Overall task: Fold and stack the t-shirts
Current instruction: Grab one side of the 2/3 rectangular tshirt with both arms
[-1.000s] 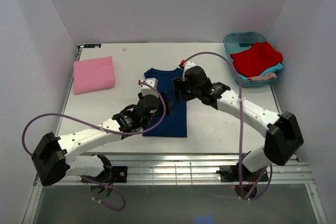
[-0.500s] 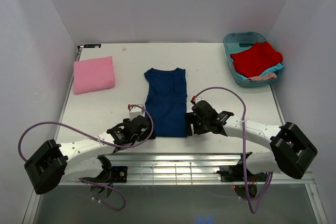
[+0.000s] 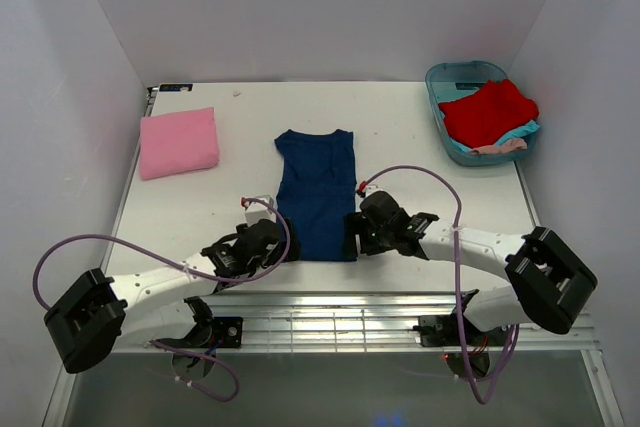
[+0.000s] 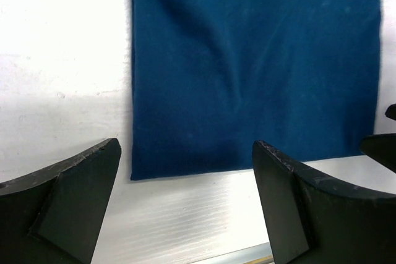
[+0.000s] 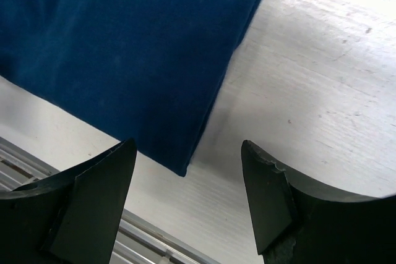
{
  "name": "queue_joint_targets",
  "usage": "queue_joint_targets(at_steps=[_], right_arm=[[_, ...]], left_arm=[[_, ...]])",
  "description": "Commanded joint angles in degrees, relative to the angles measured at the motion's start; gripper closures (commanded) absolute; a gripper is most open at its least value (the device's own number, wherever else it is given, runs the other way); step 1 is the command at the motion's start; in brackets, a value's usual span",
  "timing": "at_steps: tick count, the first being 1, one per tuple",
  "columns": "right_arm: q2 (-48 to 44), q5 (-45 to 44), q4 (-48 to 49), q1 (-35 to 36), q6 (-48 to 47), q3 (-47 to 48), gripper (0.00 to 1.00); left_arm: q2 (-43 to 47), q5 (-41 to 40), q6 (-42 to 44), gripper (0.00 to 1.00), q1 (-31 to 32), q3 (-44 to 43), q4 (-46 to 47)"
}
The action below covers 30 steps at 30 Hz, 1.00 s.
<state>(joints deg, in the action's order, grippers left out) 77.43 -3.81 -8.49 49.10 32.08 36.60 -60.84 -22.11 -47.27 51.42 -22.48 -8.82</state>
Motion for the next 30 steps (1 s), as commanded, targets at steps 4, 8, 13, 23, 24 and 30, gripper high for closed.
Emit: queue_joint_targets(at_steps=[4, 8, 13, 23, 24, 30], right_arm=[[3.4, 2.6, 4.4, 2.3, 1.9, 0.2, 0.26], [5.4, 2.9, 4.8, 3.4, 1.9, 1.5, 0.27], [6.7, 2.4, 4.0, 4.6, 1.7, 2.2, 0.30], [5.0, -1.6, 0.1, 6.3, 2.6, 1.1, 0.51], [5.0, -1.9, -0.2, 6.4, 2.6, 0.9, 0.57], [5.5, -2.8, -2.3, 7.5, 1.3, 0.1, 0.92]], left_arm=[[0.4, -0.1, -2.5, 0.04, -0.4, 0.9, -2.7], [1.3, -0.3, -2.0, 0.04, -0.4, 1.6, -2.7], [-1.1, 2.2, -3.1, 0.23, -0.4, 3.0, -0.4], [-3.0, 4.3, -3.6, 0.51, -0.4, 4.5, -0.1], [-2.9, 4.3, -3.6, 0.53, -0.4, 4.6, -0.2], [-2.3, 5.1, -3.0, 1.00, 0.0, 4.9, -1.3]])
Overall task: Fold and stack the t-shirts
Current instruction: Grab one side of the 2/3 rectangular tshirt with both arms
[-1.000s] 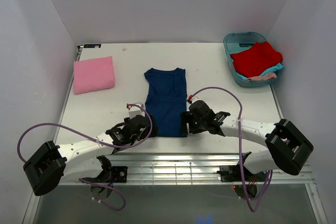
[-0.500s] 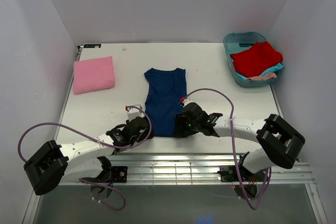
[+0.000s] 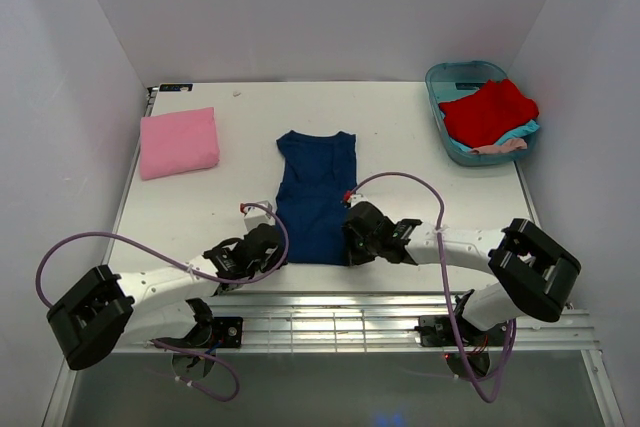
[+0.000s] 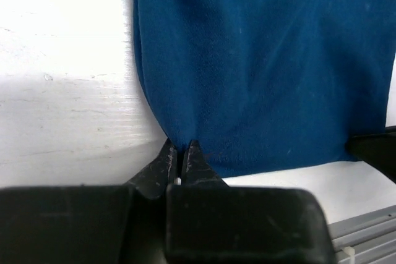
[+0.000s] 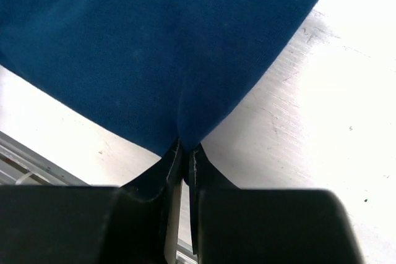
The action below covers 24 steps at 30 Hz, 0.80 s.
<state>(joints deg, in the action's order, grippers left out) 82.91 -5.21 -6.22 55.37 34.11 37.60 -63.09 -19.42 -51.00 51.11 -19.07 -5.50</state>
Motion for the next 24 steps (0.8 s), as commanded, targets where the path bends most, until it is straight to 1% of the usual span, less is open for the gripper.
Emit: queue_joint_targets(at_steps=[1, 3, 8, 9, 11, 12, 13, 15, 16, 20, 22, 24], right_arm=[[-0.2, -1.4, -5.3, 1.7, -0.8, -0.7, 0.92], [-1.9, -1.8, -7.9, 4.0, -0.6, 0.1, 0.92], [-6.0, -5.7, -15.1, 9.2, 2.8, 2.0, 0.92], [-7.4, -6.6, -18.1, 9.7, 4.0, 3.6, 0.92], [-9.3, -9.7, -20.8, 11.1, 4.6, 5.7, 0.92], [-9.9, -11.0, -23.5, 11.4, 4.9, 8.4, 0.92], [-10.4, -12.2, -24.8, 11.6, 4.9, 9.9, 0.92], [-11.4, -16.0, -26.8, 11.6, 4.5, 12.7, 0.92], [-11.5, -17.4, -28.2, 11.6, 3.9, 15.6, 0.92], [-9.9, -24.8, -30.0, 10.8, 0.1, 21.8, 0.92], [-8.6, -26.2, -29.9, 9.6, -1.3, 23.3, 0.92], [-6.0, -27.7, -29.6, 7.3, -4.0, 25.3, 0.92]], left_arm=[[0.5, 2.6, 0.7, 1.00, 1.0, 1.2, -5.6], [2.7, 2.2, 0.0, 1.00, 3.2, -0.1, -7.3], [5.3, 0.5, -4.0, 1.00, 7.3, -4.5, -16.3], [5.6, -0.3, -5.5, 1.00, 8.6, -6.6, -17.6], [6.5, -1.4, -6.6, 1.00, 9.4, -9.4, -21.4], [6.8, -3.2, -6.9, 1.00, 9.9, -11.0, -22.6], [6.9, -4.1, -6.8, 1.00, 9.9, -14.6, -25.1], [6.8, -6.7, -6.1, 1.00, 9.9, -18.5, -27.1], [6.5, -9.3, -4.9, 1.00, 9.9, -22.0, -28.2], [3.2, -14.8, -2.0, 1.00, 9.9, -28.2, -28.5], [1.7, -18.8, -0.2, 1.00, 9.7, -29.4, -27.4], [0.1, -20.4, 1.7, 1.00, 8.5, -30.3, -24.4]])
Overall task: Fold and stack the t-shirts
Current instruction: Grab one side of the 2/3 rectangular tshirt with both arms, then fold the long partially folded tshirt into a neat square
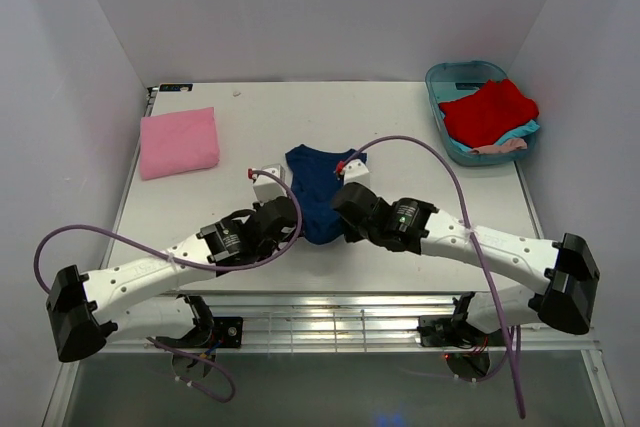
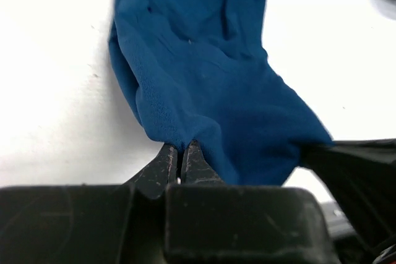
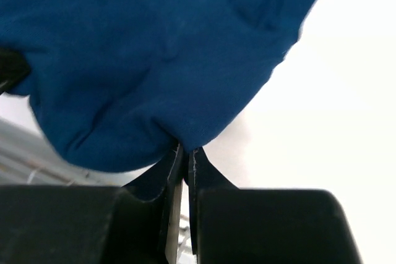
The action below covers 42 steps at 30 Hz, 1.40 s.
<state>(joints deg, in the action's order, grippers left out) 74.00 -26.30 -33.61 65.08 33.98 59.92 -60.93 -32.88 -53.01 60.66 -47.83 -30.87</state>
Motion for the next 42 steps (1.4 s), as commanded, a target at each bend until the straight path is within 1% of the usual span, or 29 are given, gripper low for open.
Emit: queue_joint_targets(at_steps=[1, 2, 3, 4, 5, 6, 9, 11, 13, 14, 17, 21, 33, 40, 42], right_arm=[[3.9, -7.4, -1.9, -3.3, -5.0, 3.8, 0.92], [5.8, -8.1, -1.3, -5.1, -6.0, 5.4, 0.92], [6.6, -8.3, -0.6, -6.0, -8.2, 6.1, 0.92], [7.3, -8.4, 0.3, -7.1, -9.4, 6.5, 0.92], [8.6, -8.2, 1.3, -9.3, -10.4, 6.9, 0.92], [9.3, -7.7, 3.2, -10.5, -12.0, 7.7, 0.92], [11.9, -5.5, 7.0, -15.1, -15.2, 8.9, 0.92], [14.5, -3.8, 8.0, -17.9, -16.6, 9.9, 0.92], [16.6, -2.7, 9.3, -19.2, -18.6, 12.0, 0.92], [18.9, -1.9, 9.3, -20.2, -19.0, 12.8, 0.92], [22.8, -1.0, 9.5, -21.7, -20.9, 16.4, 0.92], [25.9, -0.7, 9.6, -23.1, -22.6, 20.9, 0.92], [35.1, 3.1, 9.5, -29.1, -28.1, 34.8, 0.92], [42.9, 6.3, 8.4, -31.9, -29.9, 44.5, 0.92], [43.5, 6.9, 7.3, -31.9, -29.8, 46.5, 0.92]], left_arm=[[-2.4, -7.2, 4.7, 1.00, -1.9, -1.6, 2.6], [-2.8, -6.7, 6.9, 1.00, -2.7, -1.1, 4.3], [-3.1, -6.0, 8.2, 1.00, -4.9, -0.8, 6.3], [-3.8, -5.0, 9.3, 1.00, -6.3, -0.4, 10.0], [-4.3, -4.0, 10.8, 1.00, -7.7, -0.2, 11.6], [-4.9, -2.2, 11.6, 1.00, -10.2, 0.1, 14.5], [-8.5, 1.3, 15.3, 1.00, -14.5, -0.7, 19.7], [-12.4, 3.2, 17.1, 1.00, -16.3, -1.6, 22.0], [-15.3, 7.0, 18.4, 1.00, -19.1, -3.7, 24.3], [-18.4, 8.3, 18.6, 1.00, -19.8, -4.5, 24.9], [-23.7, 11.2, 19.6, 1.00, -21.6, -7.7, 26.1], [-28.1, 12.6, 21.1, 1.00, -23.3, -11.4, 27.5], [-35.7, 16.1, 22.7, 1.00, -28.8, -21.0, 28.1], [-39.4, 17.5, 20.7, 1.00, -31.7, -23.9, 28.5], [-39.2, 18.2, 20.7, 1.00, -32.0, -23.6, 29.4]])
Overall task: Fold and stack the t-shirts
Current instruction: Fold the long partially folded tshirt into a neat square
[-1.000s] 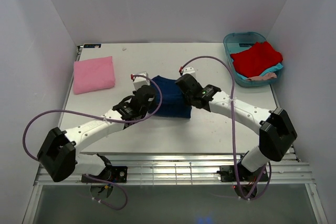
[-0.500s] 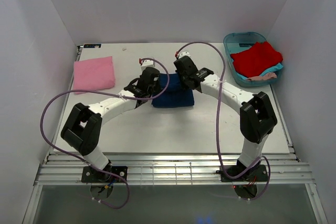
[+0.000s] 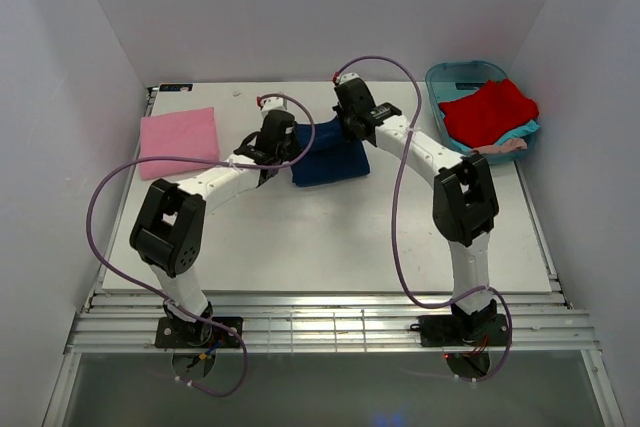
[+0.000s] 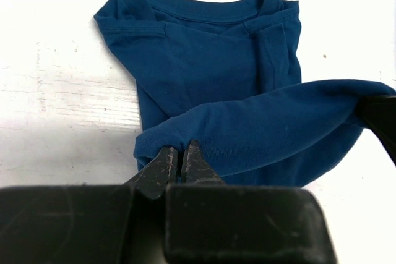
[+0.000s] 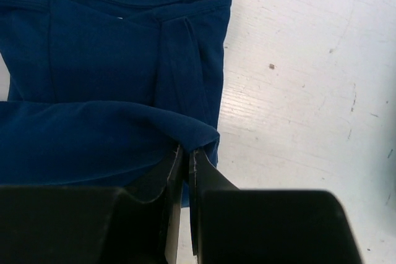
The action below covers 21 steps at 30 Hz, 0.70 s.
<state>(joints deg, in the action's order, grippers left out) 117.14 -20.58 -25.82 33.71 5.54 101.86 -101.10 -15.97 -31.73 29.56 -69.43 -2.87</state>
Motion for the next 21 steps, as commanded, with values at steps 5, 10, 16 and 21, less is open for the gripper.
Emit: queue_joint_targets(at_steps=[5, 10, 16, 21], right_arm=[[-3.4, 3.0, -0.5, -0.6, -1.1, -0.7, 0.92], [-13.8, 6.2, 2.0, 0.1, 1.7, -15.3, 0.92], [-25.2, 7.6, 2.4, 3.7, 7.6, -33.5, 0.92], [-30.8, 6.7, 0.2, 8.6, 12.8, -42.2, 0.92]], left_arm=[[3.0, 7.3, -1.6, 1.00, -0.8, 3.4, 4.5], [11.2, 9.8, -2.4, 1.00, -0.3, 12.6, 4.9], [19.6, 14.3, -3.9, 1.00, 2.3, 24.0, 3.4], [23.7, 13.2, -6.5, 1.00, 8.0, 29.6, 0.2]])
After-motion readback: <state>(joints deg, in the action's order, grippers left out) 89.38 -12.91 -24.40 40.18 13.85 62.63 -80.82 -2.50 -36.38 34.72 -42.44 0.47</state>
